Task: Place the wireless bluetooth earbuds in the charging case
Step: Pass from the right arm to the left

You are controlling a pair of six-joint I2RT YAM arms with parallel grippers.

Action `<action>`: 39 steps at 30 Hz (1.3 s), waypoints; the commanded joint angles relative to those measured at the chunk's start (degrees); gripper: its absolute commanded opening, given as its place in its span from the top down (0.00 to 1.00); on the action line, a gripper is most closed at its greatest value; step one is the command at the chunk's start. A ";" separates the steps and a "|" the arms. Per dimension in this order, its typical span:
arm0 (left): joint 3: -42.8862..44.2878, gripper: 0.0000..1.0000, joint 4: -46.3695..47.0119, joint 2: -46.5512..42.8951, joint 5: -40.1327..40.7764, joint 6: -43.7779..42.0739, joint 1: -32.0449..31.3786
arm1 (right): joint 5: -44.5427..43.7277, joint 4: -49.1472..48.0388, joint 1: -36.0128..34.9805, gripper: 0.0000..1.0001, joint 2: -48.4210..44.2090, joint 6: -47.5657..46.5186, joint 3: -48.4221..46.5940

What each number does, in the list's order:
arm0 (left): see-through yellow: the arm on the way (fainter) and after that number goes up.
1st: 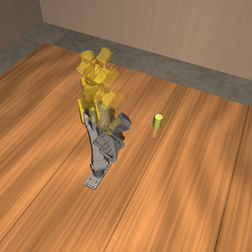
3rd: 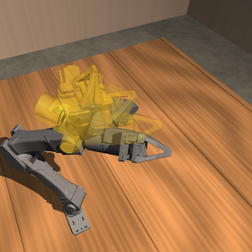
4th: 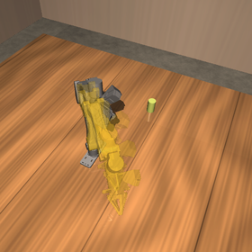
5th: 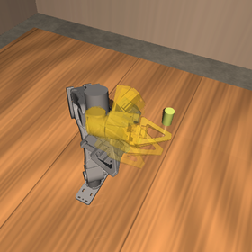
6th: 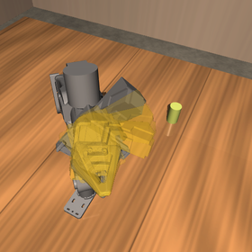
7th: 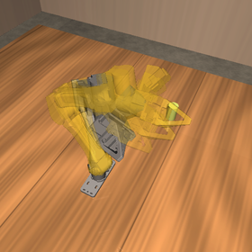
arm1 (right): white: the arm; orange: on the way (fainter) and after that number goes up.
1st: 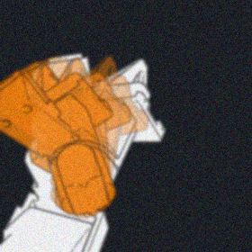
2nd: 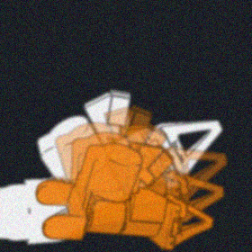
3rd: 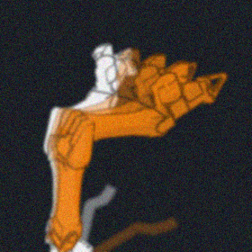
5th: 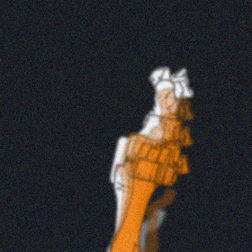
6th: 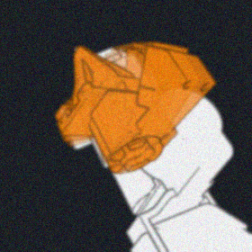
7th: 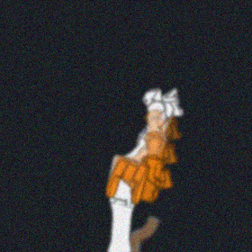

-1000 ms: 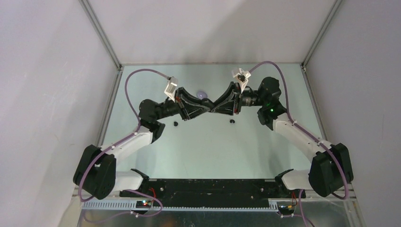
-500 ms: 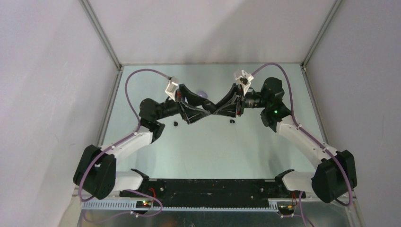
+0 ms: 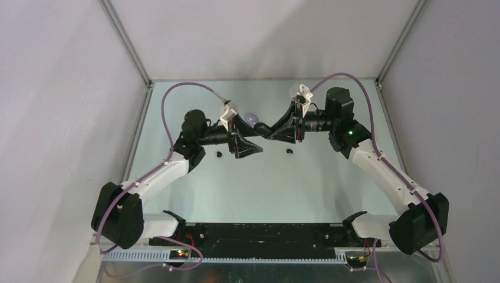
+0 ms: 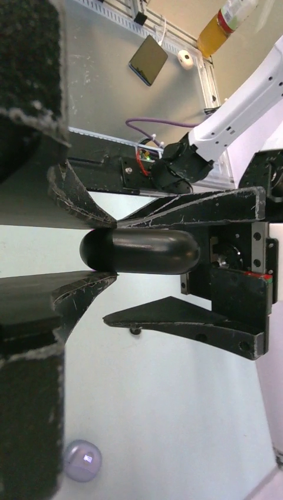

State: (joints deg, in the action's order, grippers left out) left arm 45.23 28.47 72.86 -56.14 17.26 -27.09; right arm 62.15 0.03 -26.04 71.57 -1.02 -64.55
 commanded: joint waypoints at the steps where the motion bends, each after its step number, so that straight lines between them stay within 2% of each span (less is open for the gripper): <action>1: 2.29 0.21 -4.98 -1.91 -4.18 -6.77 -0.29 | -2.03 8.42 -0.73 0.90 -0.01 -6.10 -2.01; 6: 2.85 0.31 -4.64 -1.94 -6.34 -5.91 -0.82 | -1.95 10.11 -2.62 0.90 1.83 -7.69 -1.99; 12: 1.89 0.35 -2.30 -3.11 -8.37 -3.88 -0.95 | -0.03 13.83 -3.72 0.91 2.60 -12.82 -2.05; 23: 1.48 0.53 6.47 -2.41 -12.05 4.49 -1.48 | -1.43 10.54 -3.47 0.91 2.69 -12.23 -0.85; 29: 1.87 0.52 5.26 -1.90 -12.58 3.85 -1.99 | -0.68 7.70 -2.80 0.91 2.03 -9.54 -0.35; 39: 3.83 0.35 -3.69 -1.54 -11.17 -2.76 -2.18 | 0.17 5.92 -2.23 0.92 0.33 -8.47 0.34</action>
State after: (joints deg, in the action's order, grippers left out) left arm 46.00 28.84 71.26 -66.26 18.20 -28.49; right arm 62.15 10.00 -28.67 74.67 -9.65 -64.51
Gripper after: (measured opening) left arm 0.615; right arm 0.316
